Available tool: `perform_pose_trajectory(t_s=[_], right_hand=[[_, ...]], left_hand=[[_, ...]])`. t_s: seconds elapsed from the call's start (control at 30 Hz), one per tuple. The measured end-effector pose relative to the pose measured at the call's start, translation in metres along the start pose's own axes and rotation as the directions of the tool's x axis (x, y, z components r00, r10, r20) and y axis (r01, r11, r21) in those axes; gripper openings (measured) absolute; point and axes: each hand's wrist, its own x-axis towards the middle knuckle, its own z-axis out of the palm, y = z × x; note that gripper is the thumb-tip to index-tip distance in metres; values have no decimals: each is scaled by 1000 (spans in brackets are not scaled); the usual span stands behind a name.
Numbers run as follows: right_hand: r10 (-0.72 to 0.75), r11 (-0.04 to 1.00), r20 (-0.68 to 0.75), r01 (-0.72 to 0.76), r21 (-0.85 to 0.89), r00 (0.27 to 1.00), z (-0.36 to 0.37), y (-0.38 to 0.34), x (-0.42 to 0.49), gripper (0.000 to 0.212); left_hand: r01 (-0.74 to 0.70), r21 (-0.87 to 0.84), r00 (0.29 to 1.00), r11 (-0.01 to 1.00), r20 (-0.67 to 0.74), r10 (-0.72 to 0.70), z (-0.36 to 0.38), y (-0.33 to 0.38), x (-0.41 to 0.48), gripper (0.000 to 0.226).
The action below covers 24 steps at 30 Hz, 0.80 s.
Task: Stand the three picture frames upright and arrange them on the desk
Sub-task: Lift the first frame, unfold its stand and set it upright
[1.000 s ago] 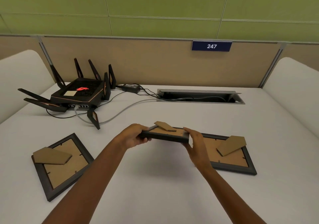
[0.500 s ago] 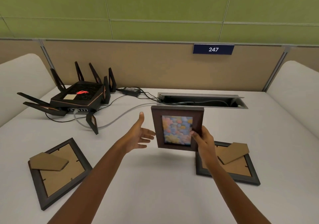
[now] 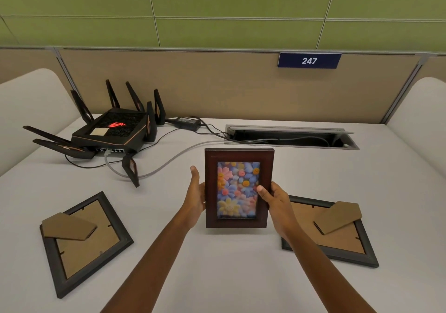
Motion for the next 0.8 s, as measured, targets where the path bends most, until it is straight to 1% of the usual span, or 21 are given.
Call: perform_pose_trajectory(t_s=[0.1, 0.27, 0.43, 0.57, 0.7, 0.77, 0.8], right_hand=[[12, 1000, 18, -12, 7, 1000, 4, 4, 5, 34], [52, 999, 45, -52, 11, 998, 9, 7, 11, 37], [69, 997, 48, -68, -24, 996, 10, 9, 17, 37], [65, 997, 59, -62, -46, 996, 10, 8, 18, 36], [46, 996, 67, -41, -76, 997, 10, 5, 16, 33], [27, 995, 73, -20, -99, 997, 10, 4, 14, 29], [17, 994, 74, -9, -111, 997, 10, 3, 12, 28]], left_hand=[[-34, -55, 999, 998, -14, 34, -1, -4, 4, 76], [-89, -70, 996, 994, -28, 87, -5, -11, 10, 73], [-112, -71, 993, 991, -31, 110, -9, -17, 16, 69], [-107, -58, 994, 993, -28, 105, -9, -18, 18, 74], [-106, -50, 994, 993, -23, 105, -7, -17, 12, 73], [-165, 7, 982, 986, -94, 165, -3, -17, 7, 67], [-220, 78, 957, 972, -178, 231, -1, -18, 4, 61]])
